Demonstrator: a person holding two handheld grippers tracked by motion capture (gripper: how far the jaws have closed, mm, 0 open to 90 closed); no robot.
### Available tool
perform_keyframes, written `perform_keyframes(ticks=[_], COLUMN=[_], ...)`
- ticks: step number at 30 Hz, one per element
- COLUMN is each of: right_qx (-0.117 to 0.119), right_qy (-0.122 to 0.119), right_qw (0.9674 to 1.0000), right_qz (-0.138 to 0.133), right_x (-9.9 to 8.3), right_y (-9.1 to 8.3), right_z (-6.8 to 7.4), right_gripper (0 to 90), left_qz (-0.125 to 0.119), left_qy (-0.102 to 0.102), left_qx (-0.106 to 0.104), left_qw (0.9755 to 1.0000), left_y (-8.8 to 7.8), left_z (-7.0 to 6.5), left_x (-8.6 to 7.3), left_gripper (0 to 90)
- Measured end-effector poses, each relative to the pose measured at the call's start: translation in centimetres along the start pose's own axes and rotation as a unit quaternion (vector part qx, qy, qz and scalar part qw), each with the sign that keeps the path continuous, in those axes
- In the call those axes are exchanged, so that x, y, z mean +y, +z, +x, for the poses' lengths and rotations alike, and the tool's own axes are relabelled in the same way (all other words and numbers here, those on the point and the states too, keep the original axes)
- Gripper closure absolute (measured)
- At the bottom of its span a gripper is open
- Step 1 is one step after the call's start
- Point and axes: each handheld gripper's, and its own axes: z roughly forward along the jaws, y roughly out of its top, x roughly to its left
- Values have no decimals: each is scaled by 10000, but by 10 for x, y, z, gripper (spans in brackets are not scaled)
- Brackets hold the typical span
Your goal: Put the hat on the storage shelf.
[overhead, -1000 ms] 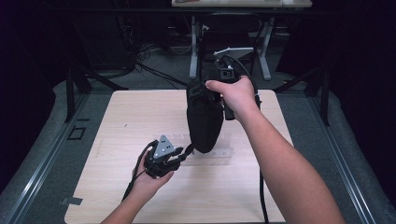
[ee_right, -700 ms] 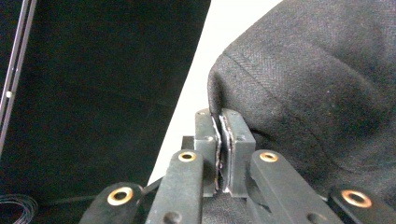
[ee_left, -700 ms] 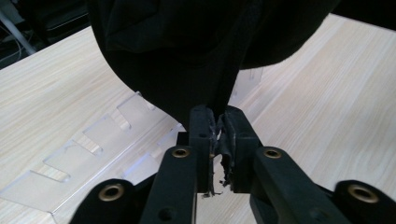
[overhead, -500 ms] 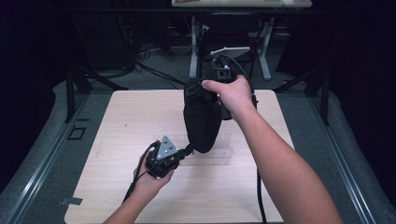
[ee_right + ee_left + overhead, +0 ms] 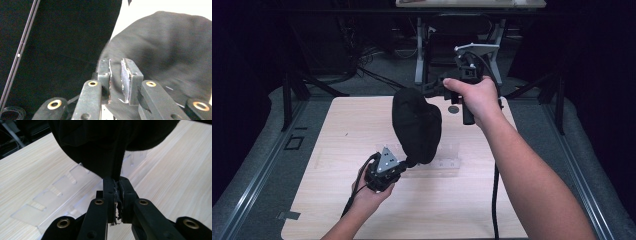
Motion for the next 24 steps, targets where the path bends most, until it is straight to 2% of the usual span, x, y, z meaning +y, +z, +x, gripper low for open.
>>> perform_keyframes(ticks=[4, 8, 10, 11, 18, 21, 24], right_qx=[-38, -116, -126, -138, -172, -191, -287], right_qy=[37, 67, 74, 65, 70, 47, 18], right_qw=[10000, 9999, 9998, 9998, 9997, 9997, 9995], right_qz=[-60, -89, -109, -105, -131, -127, -126], right_x=[-1, 0, 0, 0, 0, -1, -2], right_y=[-6, -10, -11, -12, -14, -14, -16], right_z=[-5, -9, -10, -11, -12, -12, -13], right_gripper=[777, 777, 777, 777, 776, 774, 772], left_qz=[118, 378, 371, 354, 387, 384, 338], left_qy=[-29, 70, 44, -56, 20, 4, -121], left_qx=[67, 211, 197, 173, 260, 238, 207], left_qw=[9999, 9990, 9991, 9992, 9989, 9990, 9991], left_y=[1, 9, 10, 10, 11, 11, 10], left_z=[4, 4, 4, 6, 2, 2, 4], left_x=[-9, -20, -22, -27, -34, -36, -40], left_gripper=[859, 854, 852, 852, 853, 851, 850])
